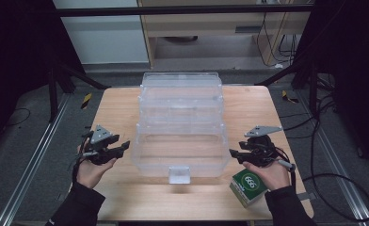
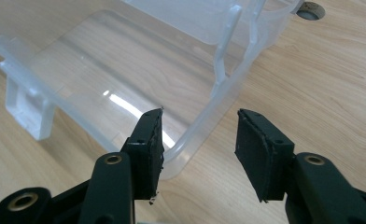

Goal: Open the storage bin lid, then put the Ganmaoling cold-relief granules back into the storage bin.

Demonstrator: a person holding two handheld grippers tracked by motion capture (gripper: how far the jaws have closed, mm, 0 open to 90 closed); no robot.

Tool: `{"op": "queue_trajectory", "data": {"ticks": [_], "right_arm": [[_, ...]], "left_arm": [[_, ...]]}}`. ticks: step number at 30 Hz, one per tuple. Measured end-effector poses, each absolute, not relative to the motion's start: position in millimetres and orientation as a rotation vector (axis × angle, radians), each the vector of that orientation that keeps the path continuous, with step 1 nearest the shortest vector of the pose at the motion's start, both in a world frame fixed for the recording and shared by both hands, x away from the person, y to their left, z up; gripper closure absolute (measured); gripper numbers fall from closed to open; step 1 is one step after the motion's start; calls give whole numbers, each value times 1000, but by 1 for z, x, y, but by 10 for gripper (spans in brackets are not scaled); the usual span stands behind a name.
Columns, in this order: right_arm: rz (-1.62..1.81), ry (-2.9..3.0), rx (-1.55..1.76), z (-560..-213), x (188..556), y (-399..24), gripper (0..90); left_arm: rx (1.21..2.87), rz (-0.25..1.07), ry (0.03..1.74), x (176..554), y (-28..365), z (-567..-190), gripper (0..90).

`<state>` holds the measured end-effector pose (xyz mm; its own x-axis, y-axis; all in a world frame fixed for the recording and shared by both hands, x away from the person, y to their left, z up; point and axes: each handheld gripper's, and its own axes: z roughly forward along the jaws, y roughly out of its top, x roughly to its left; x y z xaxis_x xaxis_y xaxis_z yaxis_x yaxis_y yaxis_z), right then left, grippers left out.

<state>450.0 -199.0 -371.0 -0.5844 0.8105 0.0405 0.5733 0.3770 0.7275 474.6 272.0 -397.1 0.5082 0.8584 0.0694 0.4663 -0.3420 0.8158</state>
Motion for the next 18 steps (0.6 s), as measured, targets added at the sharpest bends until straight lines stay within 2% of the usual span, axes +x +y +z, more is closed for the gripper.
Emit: {"op": "queue_trajectory", "data": {"ticks": [8, 18], "right_arm": [[929, 2346, 1225, -357, 438, -211, 430], [822, 2431, 1279, -356, 424, -215, 338]], "left_arm": [[1971, 653, 1134, 480, 282, -402, 455], [1972, 659, 1173, 484, 288, -408, 435]]}}
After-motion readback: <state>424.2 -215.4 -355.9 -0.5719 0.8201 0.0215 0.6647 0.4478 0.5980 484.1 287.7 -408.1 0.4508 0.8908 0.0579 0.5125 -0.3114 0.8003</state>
